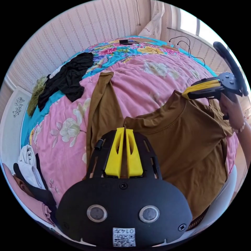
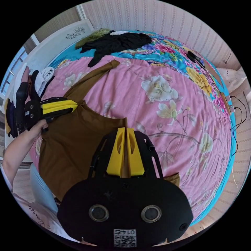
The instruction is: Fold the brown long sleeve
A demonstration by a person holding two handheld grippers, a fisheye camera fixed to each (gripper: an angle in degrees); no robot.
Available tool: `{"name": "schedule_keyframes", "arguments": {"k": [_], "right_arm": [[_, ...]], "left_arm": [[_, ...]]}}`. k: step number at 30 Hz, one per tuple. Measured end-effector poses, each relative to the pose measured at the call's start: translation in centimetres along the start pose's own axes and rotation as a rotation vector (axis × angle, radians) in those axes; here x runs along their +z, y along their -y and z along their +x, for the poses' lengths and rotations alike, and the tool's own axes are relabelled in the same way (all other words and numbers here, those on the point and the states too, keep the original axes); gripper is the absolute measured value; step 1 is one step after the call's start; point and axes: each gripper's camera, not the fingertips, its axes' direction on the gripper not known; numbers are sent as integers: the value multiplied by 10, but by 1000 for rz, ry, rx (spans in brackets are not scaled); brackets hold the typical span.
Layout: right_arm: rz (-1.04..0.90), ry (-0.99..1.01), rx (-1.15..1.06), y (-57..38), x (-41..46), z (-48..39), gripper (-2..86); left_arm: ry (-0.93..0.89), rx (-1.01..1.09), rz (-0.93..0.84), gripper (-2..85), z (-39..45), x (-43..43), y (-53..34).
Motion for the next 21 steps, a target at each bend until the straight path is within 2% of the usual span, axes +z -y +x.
{"name": "schedule_keyframes", "arguments": {"k": [1, 3, 5, 9, 12, 15, 18, 21], "right_arm": [[29, 13, 24, -1, -4, 7, 1], [32, 67, 82, -3, 1, 17, 4], [-39, 137, 140, -15, 18, 29, 20], [97, 222, 204, -66, -23, 60, 50], [170, 157, 241, -133, -66, 90, 65], [107, 71, 266, -198, -84, 111, 83], [69, 94, 304, -244, -81, 125, 115], [26, 174, 361, -271, -70, 145, 77]], "left_arm": [[12, -24, 40, -8, -1, -1, 1], [0, -60, 7, -8, -2, 16, 1], [15, -75, 14, -7, 4, 29, -4], [2, -85, -2, 6, 1, 14, 4], [11, -134, 126, 16, -12, -26, -5], [-21, -86, 208, 3, -5, -64, -20], [-136, 37, 192, 2, 34, -78, -28], [-291, 142, 150, 25, 97, -74, -25]]}}
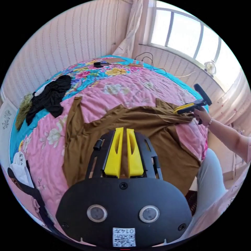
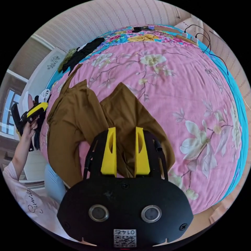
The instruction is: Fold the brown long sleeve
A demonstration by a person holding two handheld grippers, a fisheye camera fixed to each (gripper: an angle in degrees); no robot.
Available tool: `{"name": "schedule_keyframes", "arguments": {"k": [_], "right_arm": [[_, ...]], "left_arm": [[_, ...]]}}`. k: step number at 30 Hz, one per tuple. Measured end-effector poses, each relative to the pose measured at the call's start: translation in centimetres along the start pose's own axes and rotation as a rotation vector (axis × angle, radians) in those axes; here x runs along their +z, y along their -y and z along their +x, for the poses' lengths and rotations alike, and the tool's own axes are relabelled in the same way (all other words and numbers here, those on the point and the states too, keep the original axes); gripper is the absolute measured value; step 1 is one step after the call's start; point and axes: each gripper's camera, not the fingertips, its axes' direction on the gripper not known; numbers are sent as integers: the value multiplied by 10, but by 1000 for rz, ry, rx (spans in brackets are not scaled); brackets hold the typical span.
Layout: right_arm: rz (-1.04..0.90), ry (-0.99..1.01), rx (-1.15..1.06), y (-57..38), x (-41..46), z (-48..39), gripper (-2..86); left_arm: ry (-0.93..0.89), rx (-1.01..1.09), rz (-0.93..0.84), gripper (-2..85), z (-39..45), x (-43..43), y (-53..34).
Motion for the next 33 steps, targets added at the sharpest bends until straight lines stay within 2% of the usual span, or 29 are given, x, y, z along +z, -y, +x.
{"name": "schedule_keyframes", "arguments": {"k": [2, 6, 8, 12, 16, 19, 23, 28, 30, 33], "right_arm": [[59, 70, 66, -16, -22, 23, 27], [303, 124, 120, -71, -95, 52, 11], [482, 173, 180, -133, -145, 77, 7], [664, 156, 409, -248, -184, 124, 4], [625, 128, 688, -354, -173, 173, 4], [621, 145, 716, -395, -171, 186, 15], [520, 55, 628, -383, -175, 190, 76], [506, -11, 588, -345, -182, 212, 109], [464, -20, 598, -332, -174, 225, 95], [404, -21, 624, -333, -169, 234, 28]], "left_arm": [[-58, 63, -33, 41, 48, 22, 13], [-123, 142, -36, 43, 98, 41, 29], [-153, 190, -28, 40, 120, 45, 37], [-167, 245, -50, 40, 142, 55, 44], [-183, 276, -99, 44, 156, 72, 52], [-175, 299, -122, 46, 164, 82, 57], [-180, 312, -136, 53, 174, 94, 70], [-127, 360, -164, 55, 202, 119, 83], [-122, 307, -209, 34, 203, 137, 88], [-187, 217, -226, -1, 193, 150, 88]]}}
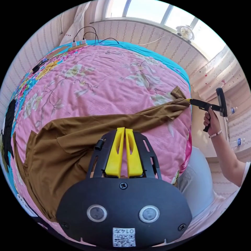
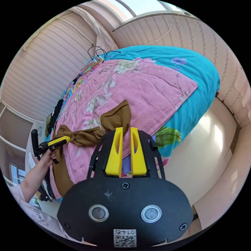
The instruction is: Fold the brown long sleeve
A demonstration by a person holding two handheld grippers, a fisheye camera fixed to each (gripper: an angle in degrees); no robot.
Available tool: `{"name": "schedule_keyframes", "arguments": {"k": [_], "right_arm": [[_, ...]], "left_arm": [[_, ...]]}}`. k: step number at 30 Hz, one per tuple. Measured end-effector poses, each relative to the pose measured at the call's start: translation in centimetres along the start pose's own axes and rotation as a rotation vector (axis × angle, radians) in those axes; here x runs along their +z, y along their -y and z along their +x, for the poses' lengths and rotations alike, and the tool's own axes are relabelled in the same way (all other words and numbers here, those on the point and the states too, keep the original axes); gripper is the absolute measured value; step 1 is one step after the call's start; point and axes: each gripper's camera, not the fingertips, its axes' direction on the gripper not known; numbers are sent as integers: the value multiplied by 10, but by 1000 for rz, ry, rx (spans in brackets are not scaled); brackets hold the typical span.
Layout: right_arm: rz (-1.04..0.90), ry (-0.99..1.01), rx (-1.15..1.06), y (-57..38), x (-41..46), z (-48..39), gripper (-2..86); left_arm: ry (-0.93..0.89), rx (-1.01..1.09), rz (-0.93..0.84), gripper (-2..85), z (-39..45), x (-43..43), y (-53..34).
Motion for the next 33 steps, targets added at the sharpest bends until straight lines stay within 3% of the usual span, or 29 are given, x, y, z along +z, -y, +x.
{"name": "schedule_keyframes", "arguments": {"k": [8, 13, 18, 22, 24, 25, 27, 33], "right_arm": [[74, 266, 61, -27, -109, 45, 3], [44, 36, 79, -18, -102, 65, 11], [-1, 26, -64, -46, -92, 55, 84], [-44, 8, 21, -52, -69, 89, 130], [-40, 48, 79, -50, -61, 110, 91], [-65, 99, 103, -48, -57, 121, 31], [-52, 211, 83, -47, -65, 126, 13], [48, 110, 24, -29, -130, 130, 0]], "left_arm": [[-56, 72, 188, -10, -2, -63, -14], [-103, -27, 147, -10, -16, -41, -2], [-73, 8, 128, -10, -4, -32, 3], [-51, 19, 124, -10, 2, -34, 7], [-50, 17, 130, -10, 2, -36, 7], [-51, 14, 131, -10, 3, -37, 8], [-46, 19, 143, -10, 4, -40, 8], [23, 72, 252, -9, 14, -56, 17]]}}
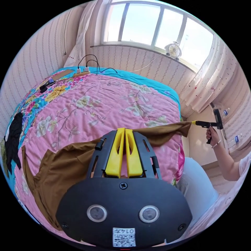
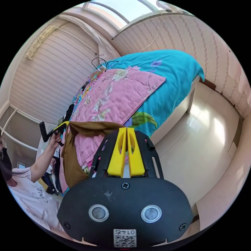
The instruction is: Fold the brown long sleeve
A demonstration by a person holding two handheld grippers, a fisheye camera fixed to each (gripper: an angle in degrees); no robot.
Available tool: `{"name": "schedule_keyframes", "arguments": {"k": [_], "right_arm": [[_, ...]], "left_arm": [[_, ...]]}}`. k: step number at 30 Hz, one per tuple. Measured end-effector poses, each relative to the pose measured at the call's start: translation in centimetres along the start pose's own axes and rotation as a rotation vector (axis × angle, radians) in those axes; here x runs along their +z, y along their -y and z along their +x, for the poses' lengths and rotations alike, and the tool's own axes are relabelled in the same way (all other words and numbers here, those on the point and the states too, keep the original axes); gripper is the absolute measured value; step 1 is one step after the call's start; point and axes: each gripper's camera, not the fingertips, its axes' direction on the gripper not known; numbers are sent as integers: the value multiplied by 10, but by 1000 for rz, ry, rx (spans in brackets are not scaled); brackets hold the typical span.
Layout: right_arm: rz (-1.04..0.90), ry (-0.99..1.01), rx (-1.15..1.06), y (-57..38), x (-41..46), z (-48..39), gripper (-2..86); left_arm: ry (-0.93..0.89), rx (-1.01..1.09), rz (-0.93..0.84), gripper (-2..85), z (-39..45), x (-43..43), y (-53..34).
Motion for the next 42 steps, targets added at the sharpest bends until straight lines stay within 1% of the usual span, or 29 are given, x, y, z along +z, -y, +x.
{"name": "schedule_keyframes", "arguments": {"k": [3, 6, 7, 9, 12, 14, 15, 17, 19, 20, 26, 31, 33, 34, 35, 36, 37, 38, 39, 41, 42], "right_arm": [[-26, -21, -6, 35, -5, 11, 0], [-89, -43, 10, 65, 18, 27, 4], [-104, -64, 20, 72, 28, 32, 8], [-116, -126, 48, 73, 34, 36, 18], [-75, -56, 25, 51, 27, 31, 68], [-83, 31, 37, 28, 32, 33, 91], [-102, 55, 43, 25, 36, 35, 91], [-167, 108, 40, 22, 51, 39, 63], [-142, 104, 56, 22, 51, 41, 21], [-138, 132, 65, 22, 47, 44, 14], [-145, 129, 92, 22, 22, 58, 1], [-215, 60, 104, 31, 33, 53, 8], [-174, -85, 128, 38, 31, 43, 17], [-126, -179, 121, 45, 30, 30, 27], [-57, -213, 97, 53, 31, 12, 38], [-24, -201, 74, 58, 33, 1, 43], [21, -140, 17, 68, 42, -23, 52], [36, -52, -52, 79, 57, -48, 55], [33, -6, -98, 84, 66, -61, 57], [-64, 104, -245, 105, 114, -110, 61], [-104, 106, -278, 109, 127, -120, 62]], "left_arm": [[0, -44, -11, -7, -5, 15, 12], [9, -71, -117, 3, -9, 46, 19], [35, -84, -148, 20, -9, 52, 20], [34, -85, -131, 37, -4, 47, 20], [24, -3, -93, 42, 11, 28, 12], [86, 13, -101, 36, 10, 18, -1], [98, 4, -106, 33, 6, 16, -4], [107, -68, -123, 26, -13, 10, -13], [107, -134, -111, 24, -30, 3, -16], [121, -157, -104, 24, -40, -1, -16], [230, -209, -156, 36, -81, 3, 3], [234, -228, -234, 53, -98, 28, 18], [242, -233, -266, 58, -103, 38, 20], [242, -238, -284, 55, -105, 45, 20], [236, -244, -303, 46, -107, 51, 19], [232, -243, -310, 38, -108, 54, 18], [216, -227, -316, 21, -107, 58, 16], [213, -215, -310, 2, -107, 60, 14], [215, -216, -303, 0, -107, 59, 14], [203, -239, -268, -7, -111, 53, 14], [202, -242, -253, -8, -113, 50, 14]]}}
